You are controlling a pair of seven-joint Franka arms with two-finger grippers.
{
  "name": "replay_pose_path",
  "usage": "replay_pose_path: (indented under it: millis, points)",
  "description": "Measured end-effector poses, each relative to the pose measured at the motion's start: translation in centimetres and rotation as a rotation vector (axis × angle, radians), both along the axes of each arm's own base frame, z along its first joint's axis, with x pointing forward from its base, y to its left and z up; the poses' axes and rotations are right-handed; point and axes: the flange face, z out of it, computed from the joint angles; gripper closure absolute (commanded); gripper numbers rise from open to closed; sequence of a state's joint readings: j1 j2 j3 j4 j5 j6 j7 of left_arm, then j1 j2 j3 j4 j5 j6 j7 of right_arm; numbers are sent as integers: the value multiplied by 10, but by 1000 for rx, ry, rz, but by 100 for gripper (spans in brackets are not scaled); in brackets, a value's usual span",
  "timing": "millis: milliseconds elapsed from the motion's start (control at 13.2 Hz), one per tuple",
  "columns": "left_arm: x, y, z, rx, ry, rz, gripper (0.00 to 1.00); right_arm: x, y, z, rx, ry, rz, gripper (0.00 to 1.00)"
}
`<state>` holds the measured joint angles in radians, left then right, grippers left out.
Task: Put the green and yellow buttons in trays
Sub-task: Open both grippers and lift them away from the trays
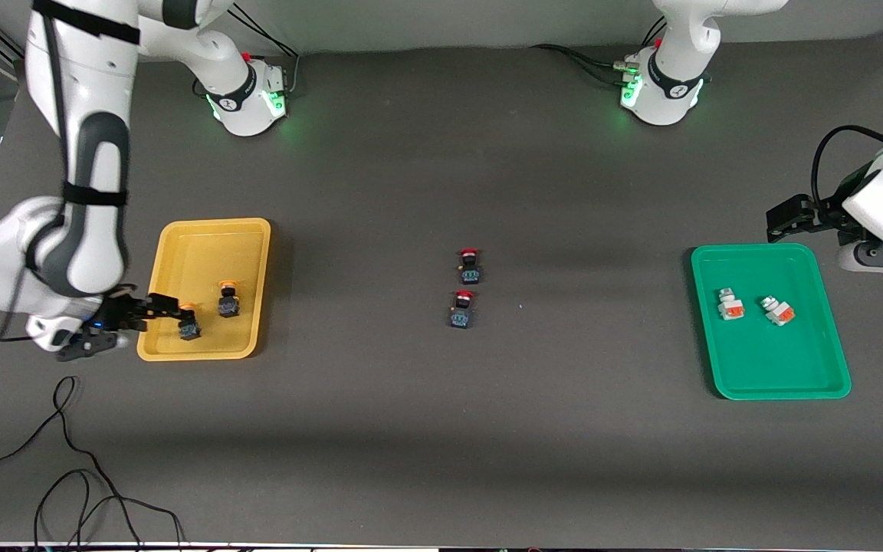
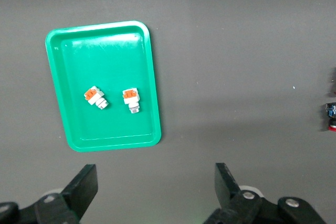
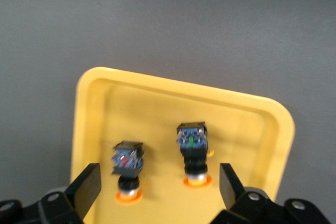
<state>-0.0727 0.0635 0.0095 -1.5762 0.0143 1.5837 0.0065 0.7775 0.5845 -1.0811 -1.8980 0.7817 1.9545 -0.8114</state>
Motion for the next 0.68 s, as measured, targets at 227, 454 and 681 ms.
replay_pose_path:
  millis: [227,454,681]
  points:
    - [-1,2,1,1,2,8,1,11,-15,92,-23,21,13,0]
    - [-1,3,1,1,3,11,1,11,-21,177,-63,43,45,0]
    - [-1,4,2,1,3,14,1,-4,-24,228,-80,114,29,0]
